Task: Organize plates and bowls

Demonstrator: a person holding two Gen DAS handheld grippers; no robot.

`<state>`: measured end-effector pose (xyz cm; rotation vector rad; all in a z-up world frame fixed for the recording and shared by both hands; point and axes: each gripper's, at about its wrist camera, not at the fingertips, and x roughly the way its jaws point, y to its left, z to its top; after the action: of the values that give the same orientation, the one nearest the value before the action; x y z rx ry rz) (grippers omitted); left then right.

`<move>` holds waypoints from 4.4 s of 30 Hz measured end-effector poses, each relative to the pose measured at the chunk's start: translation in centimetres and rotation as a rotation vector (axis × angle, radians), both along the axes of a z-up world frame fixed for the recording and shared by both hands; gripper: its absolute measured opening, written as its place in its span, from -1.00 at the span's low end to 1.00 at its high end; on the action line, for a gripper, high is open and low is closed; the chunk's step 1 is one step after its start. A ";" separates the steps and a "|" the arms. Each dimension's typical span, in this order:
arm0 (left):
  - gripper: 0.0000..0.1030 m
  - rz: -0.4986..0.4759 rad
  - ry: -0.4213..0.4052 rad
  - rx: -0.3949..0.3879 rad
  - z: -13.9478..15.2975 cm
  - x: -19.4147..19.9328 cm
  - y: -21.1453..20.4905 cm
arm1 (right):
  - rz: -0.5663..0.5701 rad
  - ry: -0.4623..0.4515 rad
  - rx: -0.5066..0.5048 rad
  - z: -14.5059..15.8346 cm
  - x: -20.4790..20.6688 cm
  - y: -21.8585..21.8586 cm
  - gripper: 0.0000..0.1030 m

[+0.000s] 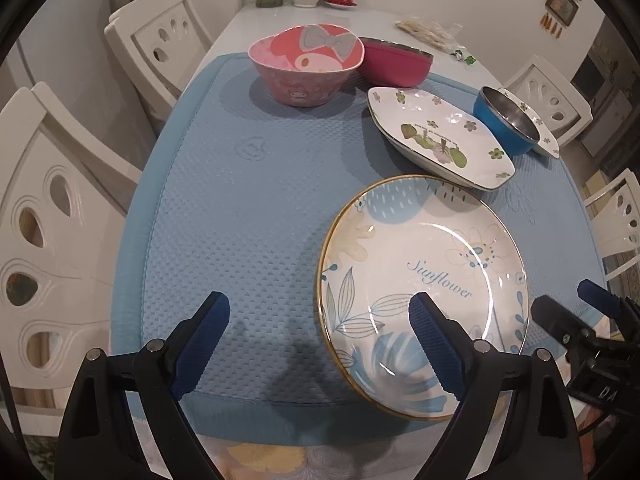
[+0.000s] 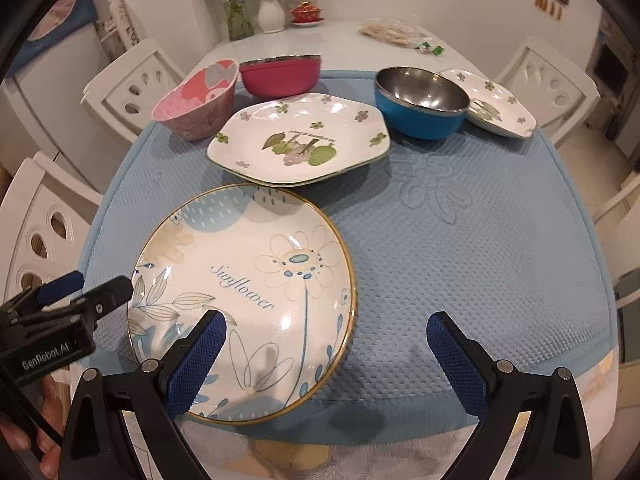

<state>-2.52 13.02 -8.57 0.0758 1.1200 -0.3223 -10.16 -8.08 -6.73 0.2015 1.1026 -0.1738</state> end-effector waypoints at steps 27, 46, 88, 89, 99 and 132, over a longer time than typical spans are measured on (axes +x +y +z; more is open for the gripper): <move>-0.40 -0.057 0.170 -0.156 -4.8 1.6 -0.2 | -0.039 0.053 0.226 -6.2 2.0 -3.1 -0.12; -0.40 -0.096 0.062 -0.099 -2.5 -0.6 2.5 | 0.100 0.052 0.099 -3.8 0.7 2.8 -0.23; -0.40 0.080 -0.026 -0.042 -0.6 -1.8 9.5 | 0.340 0.065 0.075 -4.0 1.8 9.3 -0.21; -0.40 0.081 -0.041 -0.050 0.1 -1.6 9.4 | 0.343 0.060 0.072 -3.7 1.6 9.1 -0.21; -0.35 0.000 -0.141 -0.145 6.6 0.4 4.6 | 0.290 -0.056 -0.059 4.0 0.1 6.3 -0.15; 0.14 0.046 -0.070 -0.163 5.8 9.5 -7.9 | 0.000 -0.044 0.237 3.6 9.9 -13.3 0.54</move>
<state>6.99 5.08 -2.82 -0.0825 1.0214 -0.3661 -0.29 -21.40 -3.15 0.4154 1.0786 -0.0376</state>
